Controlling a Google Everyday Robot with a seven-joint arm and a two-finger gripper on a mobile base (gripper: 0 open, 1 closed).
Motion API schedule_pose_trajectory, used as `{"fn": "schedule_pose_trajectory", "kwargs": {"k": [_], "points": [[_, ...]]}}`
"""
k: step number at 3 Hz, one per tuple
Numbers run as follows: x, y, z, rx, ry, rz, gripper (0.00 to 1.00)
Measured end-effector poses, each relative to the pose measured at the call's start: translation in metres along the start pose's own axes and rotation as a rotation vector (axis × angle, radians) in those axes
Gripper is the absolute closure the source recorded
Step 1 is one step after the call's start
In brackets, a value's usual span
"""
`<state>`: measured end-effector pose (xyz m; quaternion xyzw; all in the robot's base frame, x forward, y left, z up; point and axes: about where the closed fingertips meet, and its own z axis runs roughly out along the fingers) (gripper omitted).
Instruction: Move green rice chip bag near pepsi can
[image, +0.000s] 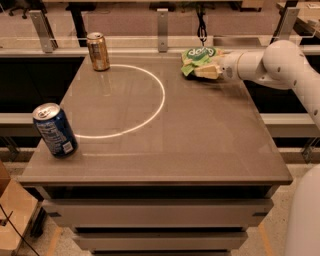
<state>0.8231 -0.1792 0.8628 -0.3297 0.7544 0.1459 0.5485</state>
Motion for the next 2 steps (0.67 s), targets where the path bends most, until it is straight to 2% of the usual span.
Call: {"fn": "schedule_pose_trajectory", "kwargs": {"k": [1,2], "points": [[-0.036,0.015,-0.009,-0.044,-0.043,-0.064,1.00],[-0.077,0.039,-0.027,-0.113,-0.088,-0.121,1.00]]}}
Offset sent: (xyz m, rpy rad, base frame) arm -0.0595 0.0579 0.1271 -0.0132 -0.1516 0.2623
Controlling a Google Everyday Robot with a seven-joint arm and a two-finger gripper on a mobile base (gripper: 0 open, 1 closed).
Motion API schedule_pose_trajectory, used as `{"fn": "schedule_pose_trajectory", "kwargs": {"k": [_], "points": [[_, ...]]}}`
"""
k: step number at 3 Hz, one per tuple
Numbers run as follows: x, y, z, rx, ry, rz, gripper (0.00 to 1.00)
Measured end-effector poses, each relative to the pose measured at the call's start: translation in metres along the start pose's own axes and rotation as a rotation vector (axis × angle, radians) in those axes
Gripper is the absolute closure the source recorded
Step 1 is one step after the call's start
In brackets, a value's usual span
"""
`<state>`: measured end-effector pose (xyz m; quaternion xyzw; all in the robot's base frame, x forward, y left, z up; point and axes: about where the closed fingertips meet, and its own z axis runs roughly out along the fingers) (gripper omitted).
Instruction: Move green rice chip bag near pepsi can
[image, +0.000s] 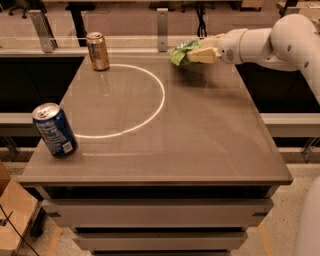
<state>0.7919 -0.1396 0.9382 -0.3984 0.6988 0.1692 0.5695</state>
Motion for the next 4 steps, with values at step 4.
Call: {"fn": "schedule_pose_trajectory", "kwargs": {"k": [4], "points": [[-0.066,0.083,-0.030,-0.208,-0.090,-0.115,1.00]]}}
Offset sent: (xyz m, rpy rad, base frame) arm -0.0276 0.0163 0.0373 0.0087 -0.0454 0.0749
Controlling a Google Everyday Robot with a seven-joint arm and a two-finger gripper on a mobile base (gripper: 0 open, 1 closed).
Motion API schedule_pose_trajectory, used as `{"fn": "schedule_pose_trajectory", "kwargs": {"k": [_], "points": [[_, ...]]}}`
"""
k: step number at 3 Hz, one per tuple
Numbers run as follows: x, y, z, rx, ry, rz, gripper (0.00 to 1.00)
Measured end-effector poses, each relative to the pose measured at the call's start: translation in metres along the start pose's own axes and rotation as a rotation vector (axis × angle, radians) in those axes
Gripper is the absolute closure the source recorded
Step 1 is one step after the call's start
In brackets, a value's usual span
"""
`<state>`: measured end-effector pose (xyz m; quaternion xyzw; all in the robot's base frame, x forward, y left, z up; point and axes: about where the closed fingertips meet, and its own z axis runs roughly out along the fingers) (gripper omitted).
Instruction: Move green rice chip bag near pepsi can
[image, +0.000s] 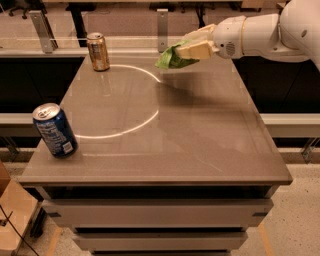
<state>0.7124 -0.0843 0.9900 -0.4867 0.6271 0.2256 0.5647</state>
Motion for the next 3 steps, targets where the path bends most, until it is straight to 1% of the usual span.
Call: {"fn": "schedule_pose_trajectory", "kwargs": {"k": [1,2,3], "points": [[-0.018,0.052,0.001,-0.117,-0.040,-0.042,1.00],[-0.032,0.121,0.006,-0.249,-0.082,-0.077,1.00],[-0.033,0.120,0.006,-0.247,-0.082,-0.078,1.00]]}}
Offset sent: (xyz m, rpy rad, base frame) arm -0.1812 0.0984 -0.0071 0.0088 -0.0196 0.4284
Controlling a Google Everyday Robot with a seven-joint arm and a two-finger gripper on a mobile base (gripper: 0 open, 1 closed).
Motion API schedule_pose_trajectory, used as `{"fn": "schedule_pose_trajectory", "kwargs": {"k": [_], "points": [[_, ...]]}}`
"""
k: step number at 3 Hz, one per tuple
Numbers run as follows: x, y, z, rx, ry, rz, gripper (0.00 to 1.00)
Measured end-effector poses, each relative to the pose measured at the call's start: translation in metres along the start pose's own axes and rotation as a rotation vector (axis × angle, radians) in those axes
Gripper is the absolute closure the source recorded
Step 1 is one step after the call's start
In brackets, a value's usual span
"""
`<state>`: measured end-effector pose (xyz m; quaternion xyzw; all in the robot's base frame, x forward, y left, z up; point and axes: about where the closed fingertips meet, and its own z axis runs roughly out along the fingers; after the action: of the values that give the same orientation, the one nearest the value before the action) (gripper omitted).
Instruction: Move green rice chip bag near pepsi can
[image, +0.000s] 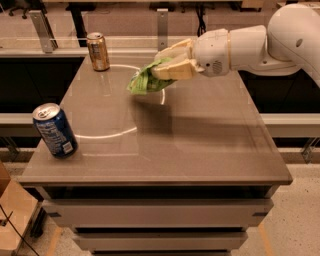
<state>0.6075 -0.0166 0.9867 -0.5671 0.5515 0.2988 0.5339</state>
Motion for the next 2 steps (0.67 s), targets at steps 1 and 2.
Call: {"fn": "schedule_pose_trajectory", "kwargs": {"k": [1,2], "points": [[-0.007,0.016,0.017,-0.069,0.002,-0.015,1.00],[-0.013,0.048,0.039,-0.145,-0.047,-0.019,1.00]]}}
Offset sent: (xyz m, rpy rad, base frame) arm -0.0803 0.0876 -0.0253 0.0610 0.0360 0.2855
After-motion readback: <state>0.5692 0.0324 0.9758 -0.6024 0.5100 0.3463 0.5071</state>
